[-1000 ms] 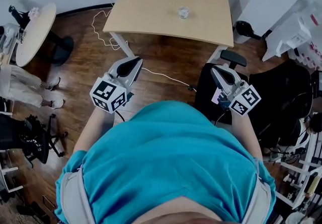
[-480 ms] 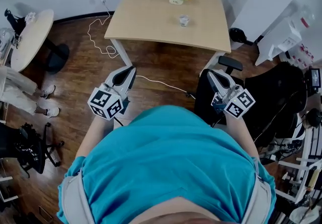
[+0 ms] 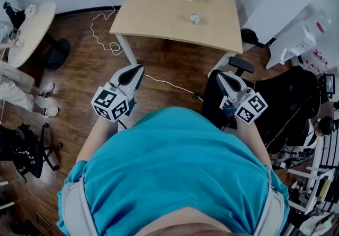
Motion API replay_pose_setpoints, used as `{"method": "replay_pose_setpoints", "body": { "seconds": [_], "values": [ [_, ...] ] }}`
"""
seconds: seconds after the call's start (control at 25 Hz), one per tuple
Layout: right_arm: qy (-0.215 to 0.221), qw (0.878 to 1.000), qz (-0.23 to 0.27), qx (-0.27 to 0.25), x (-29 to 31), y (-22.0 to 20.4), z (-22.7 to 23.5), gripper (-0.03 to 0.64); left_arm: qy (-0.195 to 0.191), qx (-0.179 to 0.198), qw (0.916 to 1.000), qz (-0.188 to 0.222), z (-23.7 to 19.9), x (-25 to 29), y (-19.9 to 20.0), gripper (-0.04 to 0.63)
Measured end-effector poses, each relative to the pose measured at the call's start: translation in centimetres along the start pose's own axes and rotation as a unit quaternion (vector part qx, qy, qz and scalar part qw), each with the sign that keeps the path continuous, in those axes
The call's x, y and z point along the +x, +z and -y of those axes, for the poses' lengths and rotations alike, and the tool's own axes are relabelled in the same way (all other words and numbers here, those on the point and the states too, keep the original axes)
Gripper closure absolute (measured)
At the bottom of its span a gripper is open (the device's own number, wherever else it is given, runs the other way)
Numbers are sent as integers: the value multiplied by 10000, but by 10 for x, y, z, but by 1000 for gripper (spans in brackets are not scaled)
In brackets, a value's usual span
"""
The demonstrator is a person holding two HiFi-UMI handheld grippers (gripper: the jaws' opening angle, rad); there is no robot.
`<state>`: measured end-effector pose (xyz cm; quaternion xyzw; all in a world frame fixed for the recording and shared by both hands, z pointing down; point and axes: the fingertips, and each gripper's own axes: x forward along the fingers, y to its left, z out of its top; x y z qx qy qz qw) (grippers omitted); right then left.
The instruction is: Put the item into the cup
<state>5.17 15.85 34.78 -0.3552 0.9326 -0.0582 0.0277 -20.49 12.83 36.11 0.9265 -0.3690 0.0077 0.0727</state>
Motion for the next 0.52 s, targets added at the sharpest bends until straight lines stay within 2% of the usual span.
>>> {"method": "replay_pose_setpoints", "body": {
  "seconds": [0.52],
  "values": [
    [59, 10000, -9, -62, -6, -1, 0, 617, 34, 58, 10000, 13, 5, -1, 2, 591]
  ]
}}
